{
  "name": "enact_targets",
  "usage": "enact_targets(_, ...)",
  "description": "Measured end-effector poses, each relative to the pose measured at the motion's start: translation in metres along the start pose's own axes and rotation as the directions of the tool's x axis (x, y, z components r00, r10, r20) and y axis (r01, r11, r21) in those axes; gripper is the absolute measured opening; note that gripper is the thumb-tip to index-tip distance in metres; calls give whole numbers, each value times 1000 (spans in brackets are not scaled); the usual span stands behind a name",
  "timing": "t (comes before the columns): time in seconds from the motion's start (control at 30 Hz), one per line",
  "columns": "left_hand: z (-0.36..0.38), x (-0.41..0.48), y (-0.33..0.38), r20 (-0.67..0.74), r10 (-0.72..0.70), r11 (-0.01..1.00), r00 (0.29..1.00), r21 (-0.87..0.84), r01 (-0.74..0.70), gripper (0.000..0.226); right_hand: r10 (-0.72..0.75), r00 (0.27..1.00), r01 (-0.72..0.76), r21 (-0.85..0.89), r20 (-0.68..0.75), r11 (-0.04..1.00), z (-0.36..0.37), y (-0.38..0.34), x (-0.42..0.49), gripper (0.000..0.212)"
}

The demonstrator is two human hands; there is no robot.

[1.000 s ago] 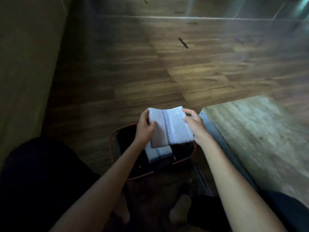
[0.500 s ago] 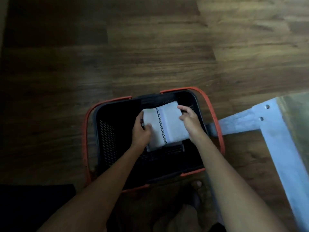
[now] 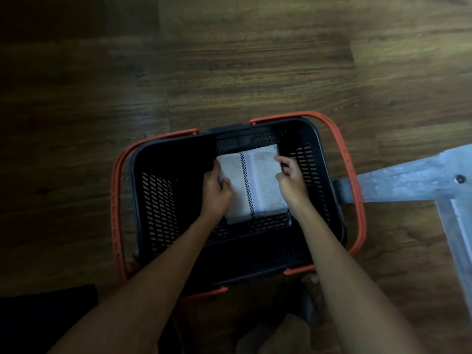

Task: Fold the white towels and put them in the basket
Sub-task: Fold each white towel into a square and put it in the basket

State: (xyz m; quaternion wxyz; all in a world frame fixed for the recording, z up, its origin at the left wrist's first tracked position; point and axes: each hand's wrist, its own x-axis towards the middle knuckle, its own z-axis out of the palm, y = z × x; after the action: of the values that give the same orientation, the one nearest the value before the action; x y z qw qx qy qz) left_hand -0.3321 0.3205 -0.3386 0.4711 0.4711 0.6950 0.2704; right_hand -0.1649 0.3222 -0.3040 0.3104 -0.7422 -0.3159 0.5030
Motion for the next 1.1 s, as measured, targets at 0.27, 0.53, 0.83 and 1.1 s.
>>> enact_targets(0.27,-8,-13,-7,15,277,897,961,355,-264,65,-263,964,253,-488,50,836,2,8,-6,46)
enact_targets(0.53,5,-4,-27,289,262,534,921,751,-388,77,-423,877,332,-922,226,198,15,35,7,70)
enact_targets(0.83,-1,2,-21,381,172,514,908,752,-413,79,-308,919,307,-937,246,169,19,34,10,77)
enact_targets(1.1,-64,-28,48,302,305,553,903,716,-426,52,-254,959,197,-939,125,283,1,-35,-58,56)
